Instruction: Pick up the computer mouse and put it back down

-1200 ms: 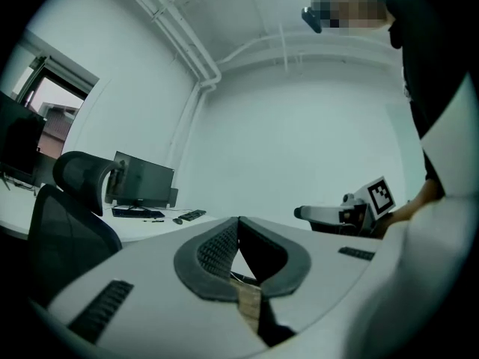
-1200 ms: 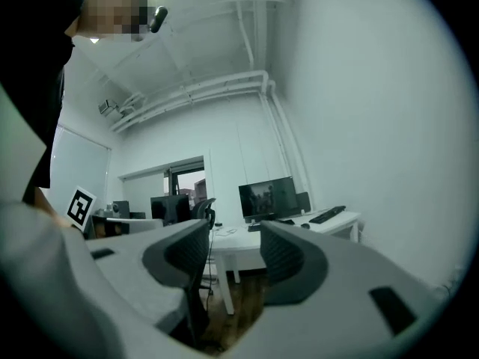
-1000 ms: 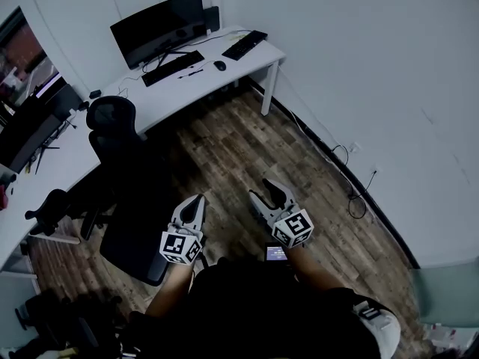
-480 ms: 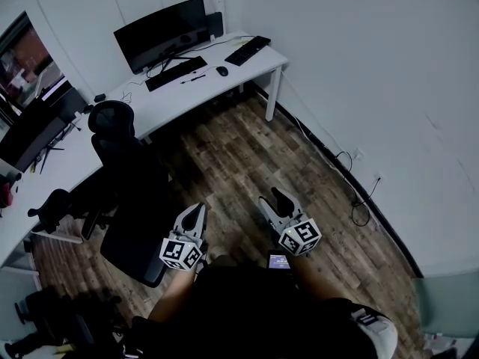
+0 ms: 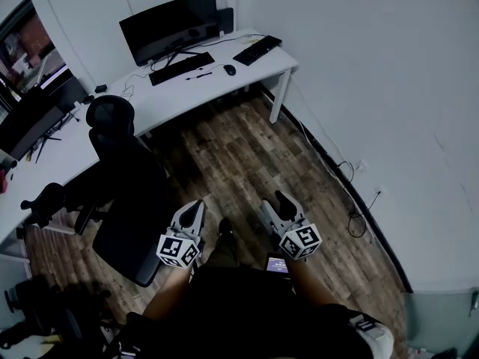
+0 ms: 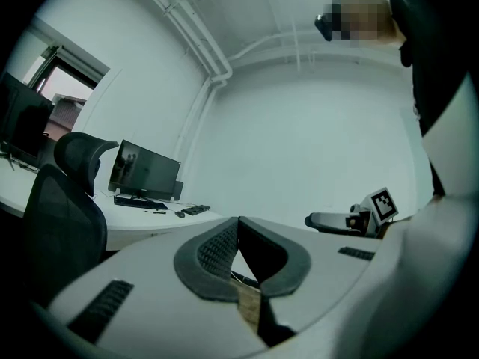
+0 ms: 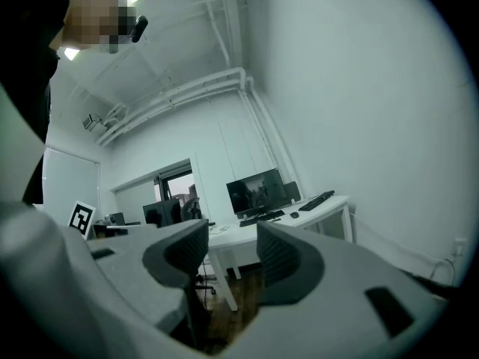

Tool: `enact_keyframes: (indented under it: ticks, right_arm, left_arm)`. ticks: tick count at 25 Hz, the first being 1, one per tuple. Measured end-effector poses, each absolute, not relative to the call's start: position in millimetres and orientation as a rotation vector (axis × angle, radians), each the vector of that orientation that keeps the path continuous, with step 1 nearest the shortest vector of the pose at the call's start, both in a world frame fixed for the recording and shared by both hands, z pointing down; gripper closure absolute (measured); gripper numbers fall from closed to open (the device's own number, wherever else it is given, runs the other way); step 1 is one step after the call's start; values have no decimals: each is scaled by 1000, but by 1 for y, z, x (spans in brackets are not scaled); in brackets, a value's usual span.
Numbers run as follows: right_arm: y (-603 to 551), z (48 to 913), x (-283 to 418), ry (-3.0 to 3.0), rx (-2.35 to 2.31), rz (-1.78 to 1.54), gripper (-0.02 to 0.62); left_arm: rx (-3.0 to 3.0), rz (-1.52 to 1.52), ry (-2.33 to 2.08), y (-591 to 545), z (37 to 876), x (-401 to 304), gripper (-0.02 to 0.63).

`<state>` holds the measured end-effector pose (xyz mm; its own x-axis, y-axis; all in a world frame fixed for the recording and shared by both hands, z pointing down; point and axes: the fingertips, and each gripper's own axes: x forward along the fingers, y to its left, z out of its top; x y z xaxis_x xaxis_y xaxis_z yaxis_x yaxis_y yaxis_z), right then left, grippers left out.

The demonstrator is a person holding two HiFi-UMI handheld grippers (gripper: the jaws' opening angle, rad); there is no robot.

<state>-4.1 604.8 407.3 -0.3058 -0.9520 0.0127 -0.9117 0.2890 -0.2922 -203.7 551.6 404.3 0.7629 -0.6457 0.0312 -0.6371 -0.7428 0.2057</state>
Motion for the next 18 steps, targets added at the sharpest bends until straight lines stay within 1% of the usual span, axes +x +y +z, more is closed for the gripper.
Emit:
enact_keyframes:
  ticks: [5, 18]
  right_arm:
    - [555, 416, 4, 2411, -1749, -396, 396]
    - [358, 384, 25, 2471, -1779, -287, 396]
  left_arm:
    - [2733, -82, -1042, 499, 414, -195, 611]
    - [2717, -106, -1020, 309, 409, -162, 611]
